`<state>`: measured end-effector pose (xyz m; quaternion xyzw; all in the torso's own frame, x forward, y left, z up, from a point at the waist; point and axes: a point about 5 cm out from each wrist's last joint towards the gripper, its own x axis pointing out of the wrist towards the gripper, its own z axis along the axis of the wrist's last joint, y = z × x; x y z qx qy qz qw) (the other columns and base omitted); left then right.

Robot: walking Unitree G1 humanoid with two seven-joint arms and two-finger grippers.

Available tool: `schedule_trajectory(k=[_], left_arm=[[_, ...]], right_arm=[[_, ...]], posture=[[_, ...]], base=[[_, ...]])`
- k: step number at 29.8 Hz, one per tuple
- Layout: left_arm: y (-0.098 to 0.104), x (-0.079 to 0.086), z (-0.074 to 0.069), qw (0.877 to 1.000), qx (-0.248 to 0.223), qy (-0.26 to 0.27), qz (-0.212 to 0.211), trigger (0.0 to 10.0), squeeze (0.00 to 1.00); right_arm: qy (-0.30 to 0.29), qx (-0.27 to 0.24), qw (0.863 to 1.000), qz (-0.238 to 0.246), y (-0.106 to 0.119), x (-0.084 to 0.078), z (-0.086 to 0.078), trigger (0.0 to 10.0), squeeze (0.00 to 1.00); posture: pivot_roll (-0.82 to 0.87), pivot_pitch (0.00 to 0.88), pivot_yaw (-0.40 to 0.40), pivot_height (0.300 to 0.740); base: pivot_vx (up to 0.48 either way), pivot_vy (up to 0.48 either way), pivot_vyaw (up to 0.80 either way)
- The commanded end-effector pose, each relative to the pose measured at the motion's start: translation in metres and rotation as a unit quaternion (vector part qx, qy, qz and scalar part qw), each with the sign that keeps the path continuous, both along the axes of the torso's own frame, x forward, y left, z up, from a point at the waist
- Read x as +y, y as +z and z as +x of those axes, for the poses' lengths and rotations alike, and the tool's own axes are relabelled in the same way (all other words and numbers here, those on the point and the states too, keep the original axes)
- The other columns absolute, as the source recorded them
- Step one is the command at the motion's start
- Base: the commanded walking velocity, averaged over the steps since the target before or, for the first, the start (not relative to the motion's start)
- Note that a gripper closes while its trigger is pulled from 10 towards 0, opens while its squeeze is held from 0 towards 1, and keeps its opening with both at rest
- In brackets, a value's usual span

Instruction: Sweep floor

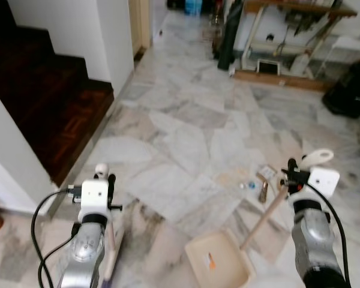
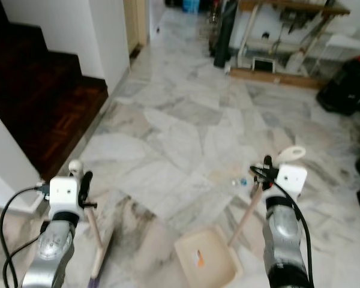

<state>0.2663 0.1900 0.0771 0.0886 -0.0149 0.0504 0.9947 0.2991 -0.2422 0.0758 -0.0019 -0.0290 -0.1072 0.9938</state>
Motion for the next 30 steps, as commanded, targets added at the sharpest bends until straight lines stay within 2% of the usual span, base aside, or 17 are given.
schedule_trajectory(k=[1,22,30], left_arm=[[0.0085,-0.0032,0.0031,1.0,-0.018,-0.009,0.009,10.0,0.0],[0.0087,-0.0042,0.0062,1.0,-0.019,-0.005,0.005,10.0,0.0],[0.01,-0.0027,0.0063,1.0,-0.019,-0.007,0.006,10.0,0.0]], right_arm=[[-0.007,-0.022,1.0,-0.004,0.0104,-0.0049,0.0019,10.0,0.0],[-0.011,-0.029,0.999,0.01,0.012,-0.0019,0.0051,10.0,0.0],[-0.032,-0.029,0.999,0.014,0.0092,-0.0047,0.0029,10.0,0.0]], posture=[[-0.01,0.0,-0.025,0.74],[-0.02,0.0,-0.029,0.74],[-0.02,0.0,-0.019,0.74]], base=[[0.0,0.0,-0.8],[0.0,0.0,-0.79],[0.0,0.0,0.0]])
